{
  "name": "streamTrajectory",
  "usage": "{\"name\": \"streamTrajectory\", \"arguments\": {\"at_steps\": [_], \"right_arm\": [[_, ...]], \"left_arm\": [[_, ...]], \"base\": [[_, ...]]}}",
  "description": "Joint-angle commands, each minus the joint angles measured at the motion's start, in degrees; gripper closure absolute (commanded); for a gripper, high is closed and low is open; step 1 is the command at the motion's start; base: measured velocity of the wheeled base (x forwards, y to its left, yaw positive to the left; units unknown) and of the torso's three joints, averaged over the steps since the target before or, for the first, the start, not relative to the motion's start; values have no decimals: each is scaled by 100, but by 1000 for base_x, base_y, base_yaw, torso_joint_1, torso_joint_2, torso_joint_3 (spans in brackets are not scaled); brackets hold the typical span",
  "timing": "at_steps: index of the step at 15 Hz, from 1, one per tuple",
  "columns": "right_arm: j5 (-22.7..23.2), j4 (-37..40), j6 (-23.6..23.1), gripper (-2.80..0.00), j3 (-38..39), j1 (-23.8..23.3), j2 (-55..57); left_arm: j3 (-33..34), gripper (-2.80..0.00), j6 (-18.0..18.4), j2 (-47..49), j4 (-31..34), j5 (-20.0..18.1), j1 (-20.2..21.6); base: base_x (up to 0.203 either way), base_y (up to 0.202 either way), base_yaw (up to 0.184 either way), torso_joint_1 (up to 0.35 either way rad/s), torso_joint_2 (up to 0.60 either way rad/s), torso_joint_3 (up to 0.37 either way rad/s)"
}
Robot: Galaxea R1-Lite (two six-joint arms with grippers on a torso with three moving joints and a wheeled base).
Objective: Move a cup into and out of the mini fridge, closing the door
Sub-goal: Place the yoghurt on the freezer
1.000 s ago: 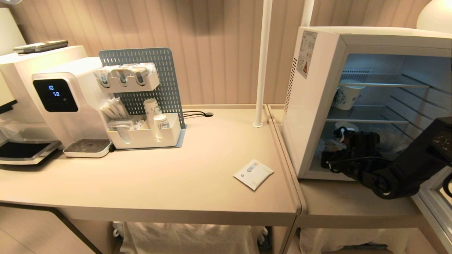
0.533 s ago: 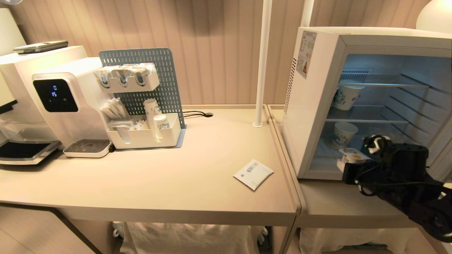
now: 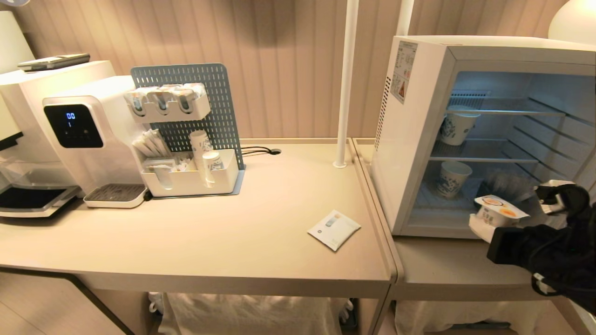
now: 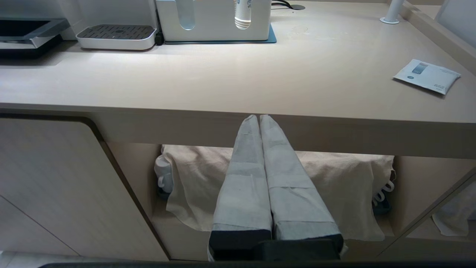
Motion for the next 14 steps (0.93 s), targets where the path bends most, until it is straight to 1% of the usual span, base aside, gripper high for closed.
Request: {"name": "streamTrajectory", "arguments": {"at_steps": [1,3,4,6,7,9,10,14], "right_arm": [[-8,884,3,0,-229,133,-1356],[-14,2312,9,0,-959,242,-2206],[-17,3002,11,0,-1524,278,-2425],[-32,4033,3,0,-2531,318,-2614],[-44,4369,-14,0,-2941,329,-2615],[-57,4808,-40,0,-3483,341,-2499],[-59,4878,-47,0,-3565,343,-2435],[-93,4821,-39,0,-3741,335,-2229]], "left_arm": [[9,0,-4,7,0,4,-2],[9,0,-4,7,0,4,-2],[9,0,-4,7,0,4,-2],[9,0,4,7,0,4,-2],[9,0,-4,7,0,4,-2],[9,0,0,7,0,4,-2],[9,0,4,7,0,4,-2],[9,0,4,7,0,4,-2]], "base": [[0,0,0,0,0,0],[0,0,0,0,0,0],[0,0,0,0,0,0],[0,0,0,0,0,0],[0,0,0,0,0,0],[0,0,0,0,0,0],[0,0,0,0,0,0],[0,0,0,0,0,0]]}}
